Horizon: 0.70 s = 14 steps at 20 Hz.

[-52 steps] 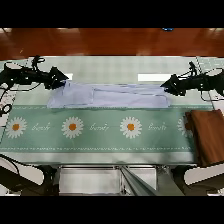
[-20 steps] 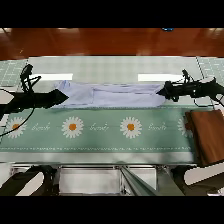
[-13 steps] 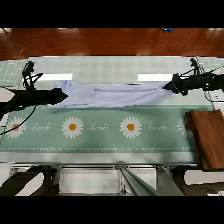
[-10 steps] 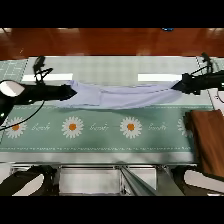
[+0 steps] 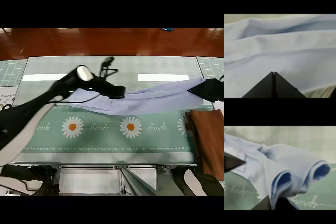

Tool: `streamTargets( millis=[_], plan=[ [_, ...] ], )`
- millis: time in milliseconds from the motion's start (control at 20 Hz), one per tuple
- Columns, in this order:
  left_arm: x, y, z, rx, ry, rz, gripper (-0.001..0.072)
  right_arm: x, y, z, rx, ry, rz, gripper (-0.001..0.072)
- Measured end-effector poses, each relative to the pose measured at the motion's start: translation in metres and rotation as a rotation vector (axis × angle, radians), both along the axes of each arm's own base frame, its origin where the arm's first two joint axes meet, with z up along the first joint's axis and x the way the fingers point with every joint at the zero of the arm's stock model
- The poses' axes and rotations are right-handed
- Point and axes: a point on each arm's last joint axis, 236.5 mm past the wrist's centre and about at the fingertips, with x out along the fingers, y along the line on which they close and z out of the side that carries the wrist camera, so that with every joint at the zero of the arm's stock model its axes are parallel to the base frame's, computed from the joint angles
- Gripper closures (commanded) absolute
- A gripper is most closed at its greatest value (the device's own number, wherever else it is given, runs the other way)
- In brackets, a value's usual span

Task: Fold the shirts.

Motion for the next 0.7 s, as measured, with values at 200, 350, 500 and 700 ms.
streamTargets(
  millis=[200, 350, 500, 700],
  plan=[
    [-0.054, -0.066, -0.032, 0.012, 0.099, -0.138, 0.0687, -0.021, 0.006, 0.017, -0.021, -0.041, -0.001, 0.0687],
    [-0.09, -0.086, -0.05, 0.038, 0.159, -0.219, 0.0688, -0.025, 0.007, 0.021, -0.028, -0.057, -0.005, 0.0687],
    [-0.08, -0.078, -0.044, 0.032, 0.171, -0.208, 0.0688, -0.025, 0.007, 0.023, -0.019, -0.061, -0.021, 0.0687],
    [-0.018, -0.019, 0.001, 0.025, 0.103, -0.104, 0.0687, -0.012, 0.023, 0.024, 0.05, -0.055, 0.0, 0.0687]
  ],
)
